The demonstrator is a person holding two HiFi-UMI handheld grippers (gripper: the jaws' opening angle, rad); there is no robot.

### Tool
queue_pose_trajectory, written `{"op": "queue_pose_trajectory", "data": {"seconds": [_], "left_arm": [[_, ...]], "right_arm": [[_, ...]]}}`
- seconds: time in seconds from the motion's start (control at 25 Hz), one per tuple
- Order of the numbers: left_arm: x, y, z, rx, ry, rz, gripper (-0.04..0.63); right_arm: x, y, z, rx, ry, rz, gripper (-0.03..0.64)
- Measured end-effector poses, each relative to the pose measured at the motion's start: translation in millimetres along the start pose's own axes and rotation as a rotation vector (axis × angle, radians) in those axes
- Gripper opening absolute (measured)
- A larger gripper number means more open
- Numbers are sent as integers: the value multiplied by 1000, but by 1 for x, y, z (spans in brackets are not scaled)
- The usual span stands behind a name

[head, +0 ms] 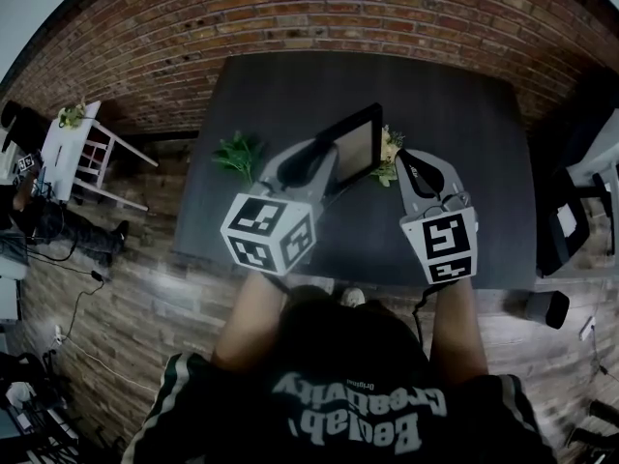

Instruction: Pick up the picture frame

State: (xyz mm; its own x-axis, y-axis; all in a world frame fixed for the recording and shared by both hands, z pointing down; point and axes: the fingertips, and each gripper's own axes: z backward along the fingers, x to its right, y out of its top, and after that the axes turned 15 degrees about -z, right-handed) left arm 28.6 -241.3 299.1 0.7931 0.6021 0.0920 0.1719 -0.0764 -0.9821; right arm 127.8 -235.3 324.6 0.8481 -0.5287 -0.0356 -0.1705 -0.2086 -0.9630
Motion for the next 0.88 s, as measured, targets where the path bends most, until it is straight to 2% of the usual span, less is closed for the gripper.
{"op": "queue_pose_trajectory", "data": {"seconds": [0.44, 0.88], "left_arm": [[15, 1, 6, -2, 16, -8, 74], [22, 1, 5, 8, 15, -5, 74]], "right_arm": [[-3, -2, 11, 8, 31, 11, 6], [2, 0, 18, 24, 25, 9, 6]]}}
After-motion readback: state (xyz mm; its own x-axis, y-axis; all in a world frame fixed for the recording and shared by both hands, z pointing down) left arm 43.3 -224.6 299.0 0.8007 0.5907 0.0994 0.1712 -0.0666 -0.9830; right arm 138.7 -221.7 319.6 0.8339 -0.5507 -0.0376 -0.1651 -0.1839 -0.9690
